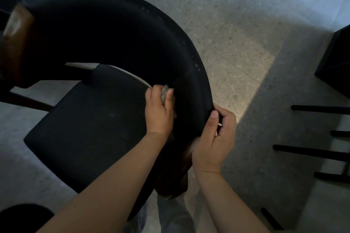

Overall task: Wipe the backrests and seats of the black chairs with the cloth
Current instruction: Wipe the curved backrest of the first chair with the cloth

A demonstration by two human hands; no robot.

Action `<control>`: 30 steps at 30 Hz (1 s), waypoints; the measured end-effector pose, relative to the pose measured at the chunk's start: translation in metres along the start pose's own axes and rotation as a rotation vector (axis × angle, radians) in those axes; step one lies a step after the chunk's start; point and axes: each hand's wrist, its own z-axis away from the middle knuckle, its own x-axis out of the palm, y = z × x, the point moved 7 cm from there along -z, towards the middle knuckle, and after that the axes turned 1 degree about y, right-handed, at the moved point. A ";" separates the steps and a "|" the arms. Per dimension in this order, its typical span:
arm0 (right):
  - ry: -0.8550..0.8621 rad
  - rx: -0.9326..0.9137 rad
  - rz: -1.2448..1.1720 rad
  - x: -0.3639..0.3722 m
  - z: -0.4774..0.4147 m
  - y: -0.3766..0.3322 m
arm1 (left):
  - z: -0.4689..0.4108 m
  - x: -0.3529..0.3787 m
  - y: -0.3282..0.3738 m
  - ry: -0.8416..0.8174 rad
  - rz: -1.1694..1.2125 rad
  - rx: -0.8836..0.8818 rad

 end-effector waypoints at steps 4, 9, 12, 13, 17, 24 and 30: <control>-0.004 0.012 -0.008 0.000 0.000 0.001 | 0.005 0.004 -0.044 -0.132 -0.074 -0.270; -0.001 0.003 0.007 0.000 -0.001 -0.001 | 0.000 -0.019 -0.046 -0.157 -0.080 -0.301; -0.003 0.005 0.008 0.000 -0.001 -0.001 | -0.008 -0.034 0.000 -0.052 -0.008 -0.085; 0.000 0.001 0.011 0.000 -0.001 -0.002 | -0.007 -0.035 0.013 -0.051 0.028 -0.052; -0.003 -0.003 0.012 0.001 -0.001 -0.002 | 0.009 -0.020 0.032 -0.138 0.196 -0.097; -0.003 -0.006 0.007 0.001 -0.001 -0.001 | 0.023 -0.025 0.020 0.002 0.316 -0.155; -0.001 -0.008 0.019 0.001 -0.001 0.000 | 0.019 -0.021 0.009 0.110 0.336 -0.229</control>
